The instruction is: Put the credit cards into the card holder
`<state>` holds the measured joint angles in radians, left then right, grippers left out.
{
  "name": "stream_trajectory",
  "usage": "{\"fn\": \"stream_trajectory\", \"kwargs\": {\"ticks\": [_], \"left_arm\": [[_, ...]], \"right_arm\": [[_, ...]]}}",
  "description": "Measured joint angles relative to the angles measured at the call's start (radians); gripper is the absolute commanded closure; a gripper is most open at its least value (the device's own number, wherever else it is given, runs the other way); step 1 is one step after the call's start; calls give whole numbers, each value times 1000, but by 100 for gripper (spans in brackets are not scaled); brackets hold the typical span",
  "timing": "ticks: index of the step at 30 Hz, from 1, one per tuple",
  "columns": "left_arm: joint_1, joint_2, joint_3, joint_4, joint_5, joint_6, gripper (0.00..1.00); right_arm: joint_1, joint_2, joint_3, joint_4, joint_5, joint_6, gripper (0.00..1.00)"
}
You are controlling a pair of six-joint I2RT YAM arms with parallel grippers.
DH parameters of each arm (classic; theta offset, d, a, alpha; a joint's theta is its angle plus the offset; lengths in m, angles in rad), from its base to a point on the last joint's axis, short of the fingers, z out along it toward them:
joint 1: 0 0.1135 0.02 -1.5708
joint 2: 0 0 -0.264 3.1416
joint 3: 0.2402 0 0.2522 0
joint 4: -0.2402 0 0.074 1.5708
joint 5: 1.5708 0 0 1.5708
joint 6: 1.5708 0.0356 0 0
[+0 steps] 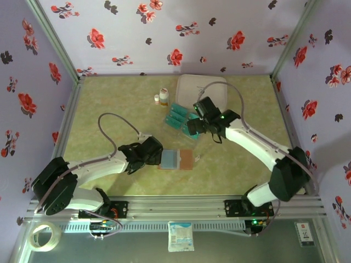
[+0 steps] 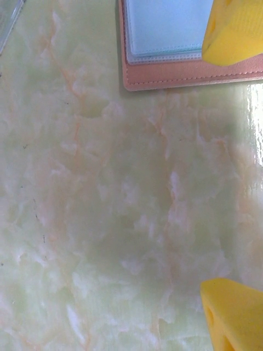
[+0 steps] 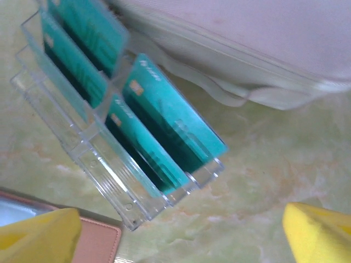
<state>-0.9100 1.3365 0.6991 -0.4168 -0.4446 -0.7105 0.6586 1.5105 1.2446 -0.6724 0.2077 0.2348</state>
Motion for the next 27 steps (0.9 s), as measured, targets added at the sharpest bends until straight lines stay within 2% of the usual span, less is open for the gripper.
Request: {"fn": "stream_trajectory", "kwargs": {"ticks": [5, 9, 15, 27], "left_arm": [[29, 0, 0, 7, 1, 8, 0], [52, -3, -1, 12, 5, 11, 0], [68, -17, -17, 14, 17, 15, 0], [74, -21, -29, 17, 30, 15, 0]], "right_arm": [[0, 176, 172, -101, -89, -101, 46], [0, 247, 202, -151, -119, -135, 65], [0, 276, 212, -195, -134, -154, 73], [0, 366, 269, -212, -119, -176, 73]]}}
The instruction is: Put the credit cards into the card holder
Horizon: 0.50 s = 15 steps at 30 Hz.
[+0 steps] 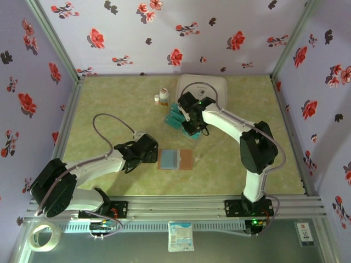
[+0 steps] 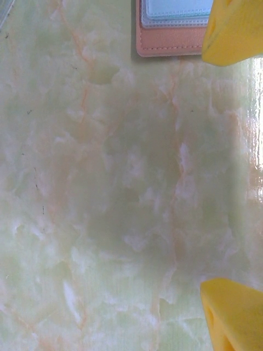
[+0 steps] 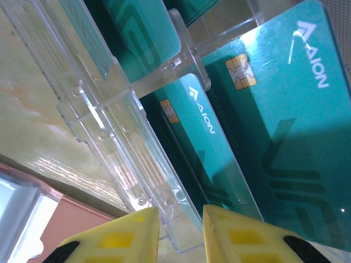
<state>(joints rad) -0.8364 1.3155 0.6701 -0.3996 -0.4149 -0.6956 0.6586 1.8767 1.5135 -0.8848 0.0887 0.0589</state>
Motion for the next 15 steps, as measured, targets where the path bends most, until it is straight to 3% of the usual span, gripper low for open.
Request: {"fn": "stream_trajectory", "kwargs": {"ticks": [7, 15], "left_arm": [[0, 0, 0, 0, 1, 0, 0], [3, 0, -4, 5, 8, 0, 0]], "right_arm": [[0, 29, 19, -5, 9, -8, 74], [0, 37, 19, -7, 8, -19, 82]]}}
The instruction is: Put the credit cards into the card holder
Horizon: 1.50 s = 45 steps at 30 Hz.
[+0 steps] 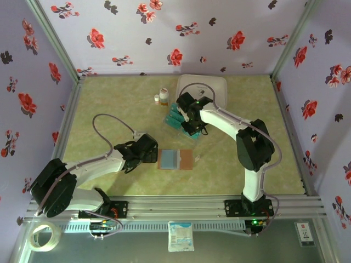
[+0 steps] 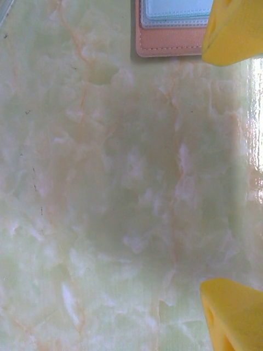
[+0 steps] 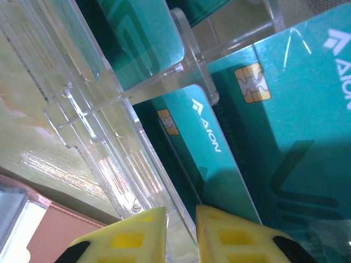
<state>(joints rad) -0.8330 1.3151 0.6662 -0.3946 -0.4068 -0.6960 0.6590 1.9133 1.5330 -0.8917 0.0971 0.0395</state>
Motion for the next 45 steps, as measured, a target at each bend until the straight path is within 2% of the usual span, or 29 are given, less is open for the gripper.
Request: {"fn": "stream_trajectory", "kwargs": {"ticks": [13, 23, 29, 36, 40, 45], "left_arm": [[0, 0, 0, 18, 9, 0, 0], [0, 7, 0, 17, 40, 20, 0], [-18, 31, 14, 19, 50, 40, 0], [-61, 80, 36, 40, 53, 49, 0], [-87, 106, 47, 44, 52, 49, 0], [-111, 118, 52, 44, 51, 49, 0]], "right_arm": [[0, 3, 11, -3, -10, -66, 100], [0, -23, 50, -47, -27, -119, 100], [0, -178, 18, -24, -96, -74, 100], [0, -458, -269, 192, -227, 139, 100], [1, -558, -499, 388, -293, 304, 100], [16, -655, -727, 584, -315, 480, 100]]}}
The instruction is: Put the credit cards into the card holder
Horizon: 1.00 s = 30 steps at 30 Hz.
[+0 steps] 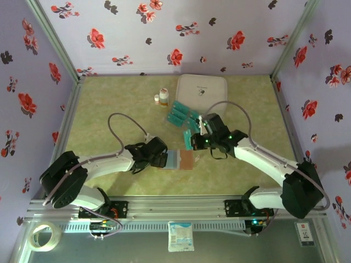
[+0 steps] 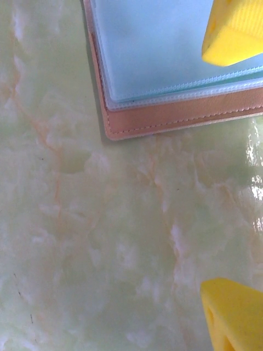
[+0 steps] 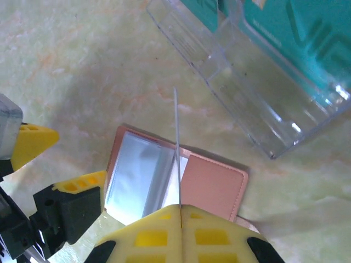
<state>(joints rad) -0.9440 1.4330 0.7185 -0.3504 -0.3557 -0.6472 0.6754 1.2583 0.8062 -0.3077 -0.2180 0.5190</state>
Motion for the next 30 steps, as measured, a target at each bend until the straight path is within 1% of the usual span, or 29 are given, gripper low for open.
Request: {"fn": "stream_trajectory", "kwargs": {"ticks": [6, 15, 30], "left_arm": [[-14, 25, 4, 3, -10, 0, 0], [-33, 53, 6, 1, -37, -1, 0], [-34, 58, 6, -26, -82, -38, 0]], "right_arm": [[65, -53, -120, 183, 11, 119, 100], [119, -44, -245, 404, 19, 227, 100], [124, -23, -325, 537, 35, 291, 100]]}}
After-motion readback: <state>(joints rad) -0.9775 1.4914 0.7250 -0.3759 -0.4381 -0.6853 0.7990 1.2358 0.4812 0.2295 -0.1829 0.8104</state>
